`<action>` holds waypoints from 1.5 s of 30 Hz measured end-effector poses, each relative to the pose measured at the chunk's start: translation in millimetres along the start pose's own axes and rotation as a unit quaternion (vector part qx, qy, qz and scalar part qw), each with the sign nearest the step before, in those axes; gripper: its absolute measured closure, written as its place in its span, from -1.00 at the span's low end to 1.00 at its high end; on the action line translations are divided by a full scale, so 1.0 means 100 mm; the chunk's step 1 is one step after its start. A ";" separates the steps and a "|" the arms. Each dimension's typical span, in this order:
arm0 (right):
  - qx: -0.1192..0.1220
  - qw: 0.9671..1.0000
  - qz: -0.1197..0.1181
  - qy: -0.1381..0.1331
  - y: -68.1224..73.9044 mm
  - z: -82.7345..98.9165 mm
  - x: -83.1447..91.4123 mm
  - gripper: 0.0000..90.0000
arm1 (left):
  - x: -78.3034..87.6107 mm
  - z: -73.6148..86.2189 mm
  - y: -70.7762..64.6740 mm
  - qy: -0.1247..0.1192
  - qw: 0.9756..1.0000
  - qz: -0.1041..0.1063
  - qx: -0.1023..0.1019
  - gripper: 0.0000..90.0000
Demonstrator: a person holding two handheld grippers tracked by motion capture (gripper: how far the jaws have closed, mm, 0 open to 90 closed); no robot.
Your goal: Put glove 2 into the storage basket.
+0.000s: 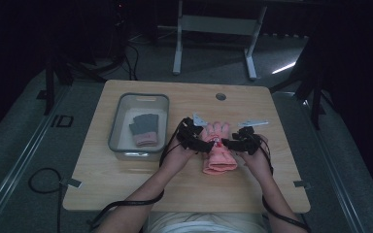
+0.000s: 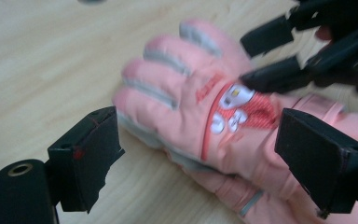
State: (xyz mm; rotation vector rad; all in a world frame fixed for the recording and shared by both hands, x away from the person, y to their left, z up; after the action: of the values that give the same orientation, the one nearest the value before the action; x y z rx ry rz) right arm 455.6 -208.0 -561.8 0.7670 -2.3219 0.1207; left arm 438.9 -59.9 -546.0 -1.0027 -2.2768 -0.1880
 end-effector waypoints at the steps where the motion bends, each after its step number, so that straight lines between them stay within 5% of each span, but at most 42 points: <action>1: 0.001 1.000 -0.001 0.003 0.00 0.01 -0.01 -0.10 | -0.05 0.04 0.01 0.010 1.000 0.006 0.011 -0.70; 6: 0.011 0.999 -0.010 0.036 0.03 0.07 -0.13 -0.19 | -0.22 0.22 0.11 0.046 0.998 -0.007 0.047 -0.60; 9: -0.002 0.998 -0.022 0.050 0.01 0.10 -0.18 -0.21 | -0.33 0.32 0.15 0.062 0.995 0.019 0.078 -0.52; 14: -0.018 0.996 -0.036 0.076 0.03 0.14 -0.23 -0.02 | -0.49 0.38 0.17 0.067 0.983 0.093 0.143 -0.33; 20: -0.028 0.994 -0.072 0.074 0.08 0.13 -0.25 0.35 | -0.48 0.35 0.14 0.064 0.976 0.140 0.154 0.37; 23: -0.033 0.995 -0.066 0.064 0.10 0.12 -0.23 0.44 | -0.44 0.31 0.12 0.065 0.978 0.136 0.145 0.59; 31: -0.052 0.995 -0.072 0.040 0.11 0.05 -0.12 0.50 | -0.33 0.19 0.05 0.067 0.982 0.126 0.122 0.69; 45: -0.025 0.997 -0.072 -0.011 0.29 -0.33 0.16 0.51 | 0.11 -0.18 0.05 0.033 0.989 0.114 0.083 0.70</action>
State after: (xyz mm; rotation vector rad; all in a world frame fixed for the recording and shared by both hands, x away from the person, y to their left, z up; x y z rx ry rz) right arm 449.2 -183.2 -523.3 0.9111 -2.2727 -0.0103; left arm 446.1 -56.1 -525.6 -1.1400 -2.0613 0.0630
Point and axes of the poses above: each handheld gripper's, and its own axes: x roughly backward along the jaws, z roughly out of its underside, y roughly to its left, the point moved 8 cm from there along -x, roughly forward along the jaws, and after that the axes turned 4 degrees about -y, right-handed, at the moved point
